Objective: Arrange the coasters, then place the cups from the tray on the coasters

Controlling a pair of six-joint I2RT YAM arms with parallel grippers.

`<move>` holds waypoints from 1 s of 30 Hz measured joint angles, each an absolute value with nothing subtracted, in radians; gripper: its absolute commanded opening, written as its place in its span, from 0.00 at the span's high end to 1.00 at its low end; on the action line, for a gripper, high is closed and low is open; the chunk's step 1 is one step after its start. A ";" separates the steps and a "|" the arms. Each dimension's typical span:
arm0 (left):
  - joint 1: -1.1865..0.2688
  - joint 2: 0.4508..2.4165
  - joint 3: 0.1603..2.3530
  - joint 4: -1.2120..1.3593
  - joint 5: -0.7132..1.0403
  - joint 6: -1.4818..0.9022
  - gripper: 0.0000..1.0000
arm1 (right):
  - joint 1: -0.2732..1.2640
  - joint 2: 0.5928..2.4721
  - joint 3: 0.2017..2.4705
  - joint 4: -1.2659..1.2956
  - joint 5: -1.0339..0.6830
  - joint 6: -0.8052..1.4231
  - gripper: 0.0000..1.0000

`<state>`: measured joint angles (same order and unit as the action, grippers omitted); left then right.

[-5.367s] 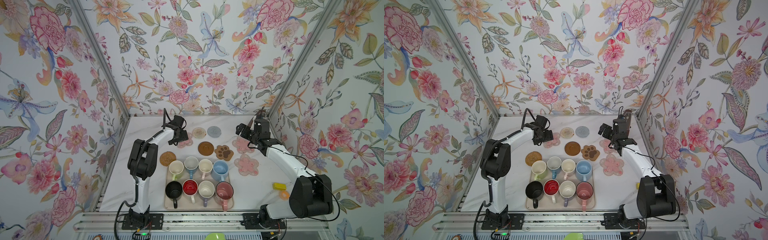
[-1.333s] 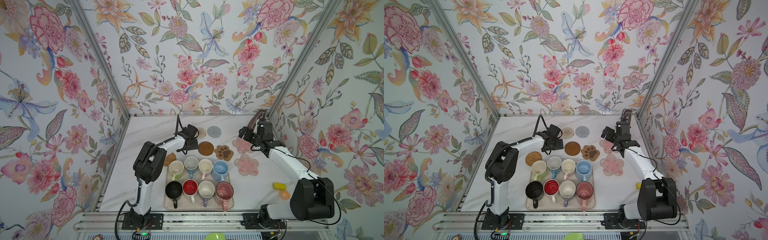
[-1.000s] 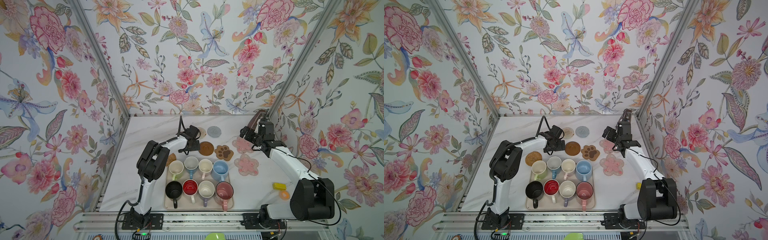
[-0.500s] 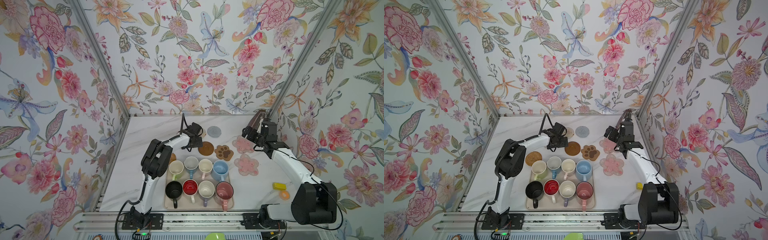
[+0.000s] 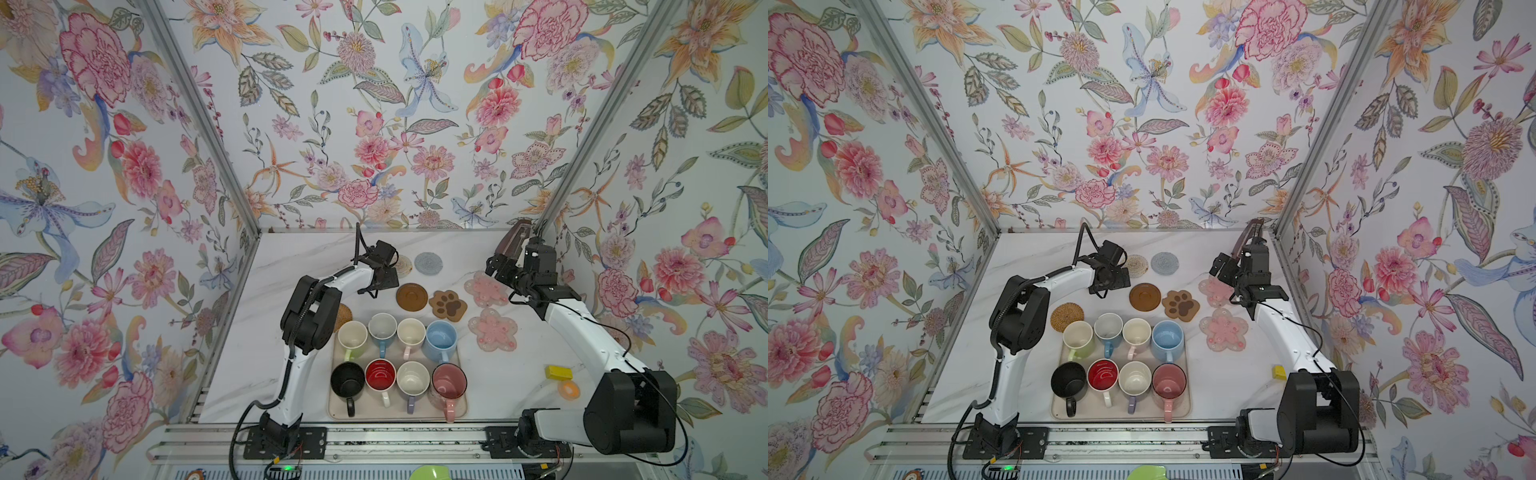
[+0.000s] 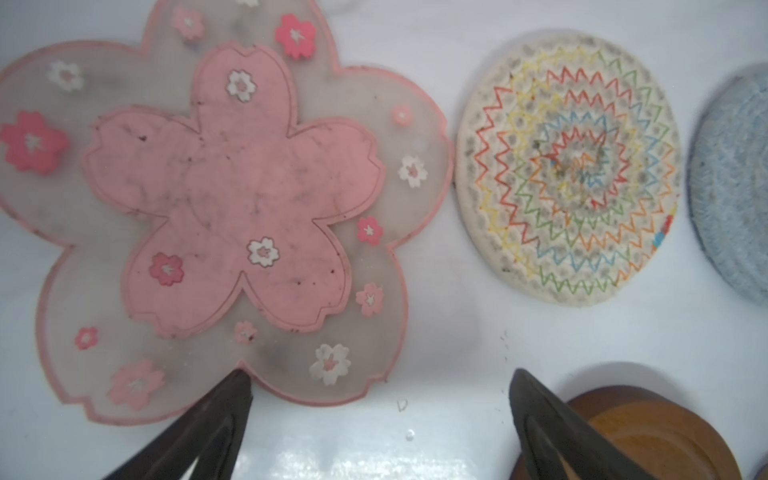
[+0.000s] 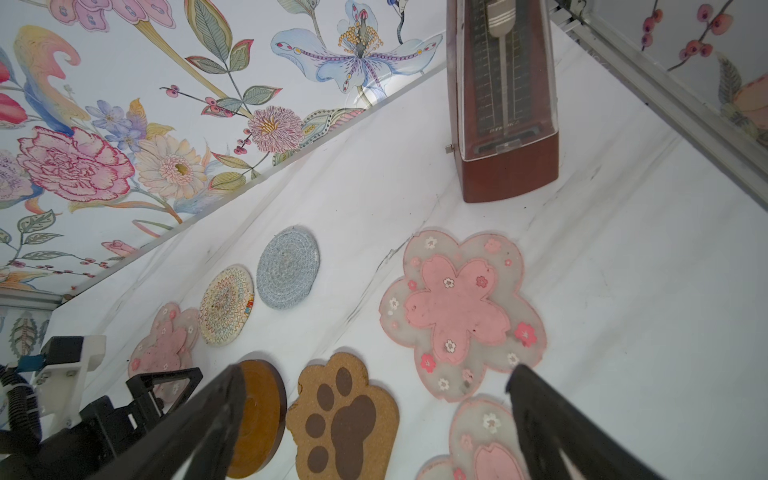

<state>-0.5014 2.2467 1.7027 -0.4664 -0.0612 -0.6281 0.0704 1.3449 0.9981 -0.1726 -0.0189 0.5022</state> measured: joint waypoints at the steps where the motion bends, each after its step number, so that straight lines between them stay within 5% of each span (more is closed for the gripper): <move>1: -0.495 2.251 1.708 -0.464 -0.062 -0.628 0.01 | 0.070 1.345 0.998 -0.173 -0.019 0.502 0.01; 18: -0.472 2.236 1.733 -0.452 -0.055 -0.605 0.01 | 0.070 1.364 1.003 -0.180 -0.031 0.503 0.01; 30: -0.360 1.717 1.416 -0.241 -0.042 -0.538 0.01 | 0.120 1.509 1.064 -0.249 -0.042 0.502 0.01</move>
<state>-0.3599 1.7172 1.4158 -0.2405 -0.0418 -0.5385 0.1200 1.5085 1.0637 -0.2485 -0.0422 0.5022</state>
